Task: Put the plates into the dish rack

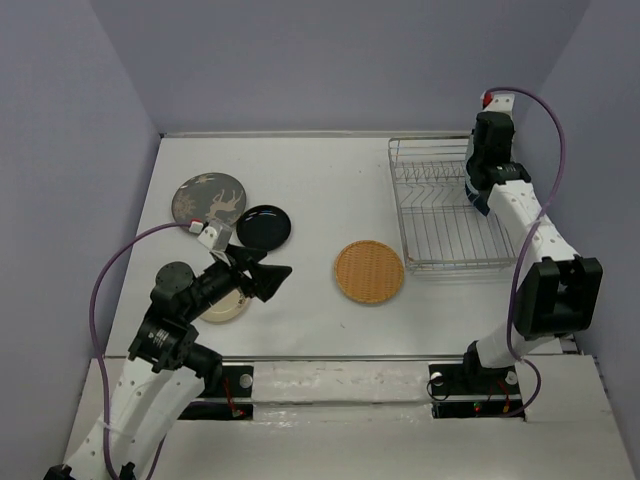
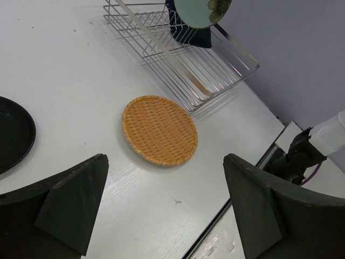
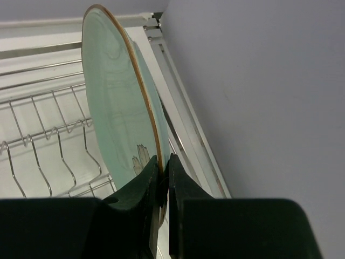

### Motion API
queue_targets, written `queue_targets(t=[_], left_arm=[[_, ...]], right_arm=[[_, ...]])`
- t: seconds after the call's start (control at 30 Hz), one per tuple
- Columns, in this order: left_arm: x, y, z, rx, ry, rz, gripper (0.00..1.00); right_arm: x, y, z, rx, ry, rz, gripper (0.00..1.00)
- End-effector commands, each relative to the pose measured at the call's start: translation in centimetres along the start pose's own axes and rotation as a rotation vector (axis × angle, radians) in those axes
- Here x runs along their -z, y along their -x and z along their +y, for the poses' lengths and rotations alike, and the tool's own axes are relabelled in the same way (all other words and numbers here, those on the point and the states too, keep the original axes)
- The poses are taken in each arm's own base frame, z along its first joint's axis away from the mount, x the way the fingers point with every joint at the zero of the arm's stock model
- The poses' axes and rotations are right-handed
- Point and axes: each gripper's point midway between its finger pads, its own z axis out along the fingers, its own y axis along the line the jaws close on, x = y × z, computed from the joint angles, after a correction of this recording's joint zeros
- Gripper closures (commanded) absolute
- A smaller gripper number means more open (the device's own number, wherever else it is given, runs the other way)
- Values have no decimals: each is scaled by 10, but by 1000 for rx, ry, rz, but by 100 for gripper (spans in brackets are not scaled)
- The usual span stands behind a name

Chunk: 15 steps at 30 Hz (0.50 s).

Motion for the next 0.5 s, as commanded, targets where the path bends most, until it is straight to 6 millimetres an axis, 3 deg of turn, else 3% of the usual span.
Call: queue_targets(t=[0.0,0.23,0.47], left_arm=[[-3,9,-5,-12,-18,-20,1],[-6,5,1,5,9,0,1],[-19,-7,25,72,124,72,1]], right_arm=[[2,33,-3,-115,-2,-123,93],[-8,13,6,-105,12,-89,93],[-19,-14,25,-109,49,-39,93]])
